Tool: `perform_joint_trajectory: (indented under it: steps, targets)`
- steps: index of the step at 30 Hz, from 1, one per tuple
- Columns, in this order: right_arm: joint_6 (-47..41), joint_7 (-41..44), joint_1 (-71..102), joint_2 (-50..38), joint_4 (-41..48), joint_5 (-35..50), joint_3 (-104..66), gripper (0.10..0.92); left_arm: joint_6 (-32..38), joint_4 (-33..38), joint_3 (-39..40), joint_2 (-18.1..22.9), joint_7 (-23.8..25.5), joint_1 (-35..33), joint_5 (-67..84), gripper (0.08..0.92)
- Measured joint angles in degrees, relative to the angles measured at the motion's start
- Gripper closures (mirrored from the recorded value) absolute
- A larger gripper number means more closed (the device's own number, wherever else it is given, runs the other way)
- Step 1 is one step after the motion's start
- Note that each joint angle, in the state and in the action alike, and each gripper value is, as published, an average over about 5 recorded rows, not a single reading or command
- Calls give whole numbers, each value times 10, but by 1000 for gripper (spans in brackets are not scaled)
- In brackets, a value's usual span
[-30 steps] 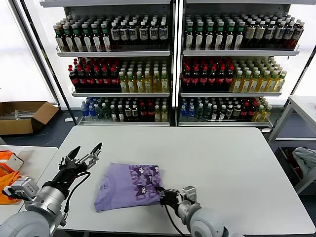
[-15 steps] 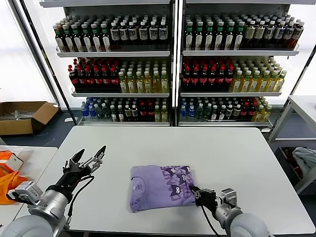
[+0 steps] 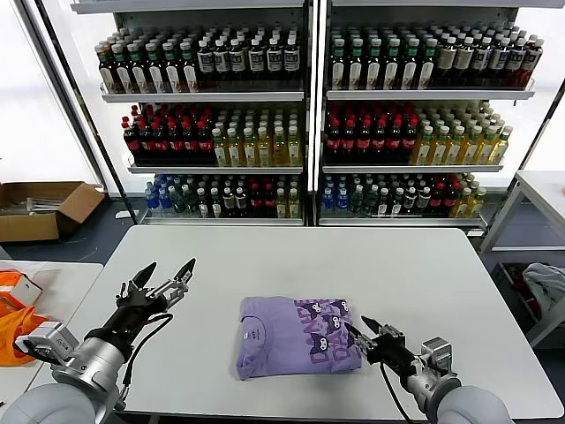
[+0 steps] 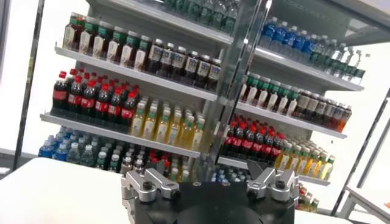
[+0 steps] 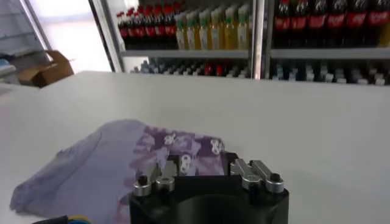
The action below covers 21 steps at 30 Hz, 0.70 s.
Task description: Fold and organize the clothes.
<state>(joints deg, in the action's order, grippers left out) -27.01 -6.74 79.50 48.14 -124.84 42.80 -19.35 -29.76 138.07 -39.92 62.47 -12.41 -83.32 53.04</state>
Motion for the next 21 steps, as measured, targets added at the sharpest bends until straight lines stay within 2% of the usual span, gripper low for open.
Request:
perform_joint_trajectory:
  steps: [10,13,21]
  targets:
    - [56,10,-95,69,72,-72,118,247,1,1,-4,4,3,-12,-11,177]
    - [62,0,-113,86,102,-96,156,210,3,-1,-5,10,7,-17,-16,177]
    - [52,-32,-144,100,137,-118,219,203,5,-11,-2,22,14,-15,-21,177]
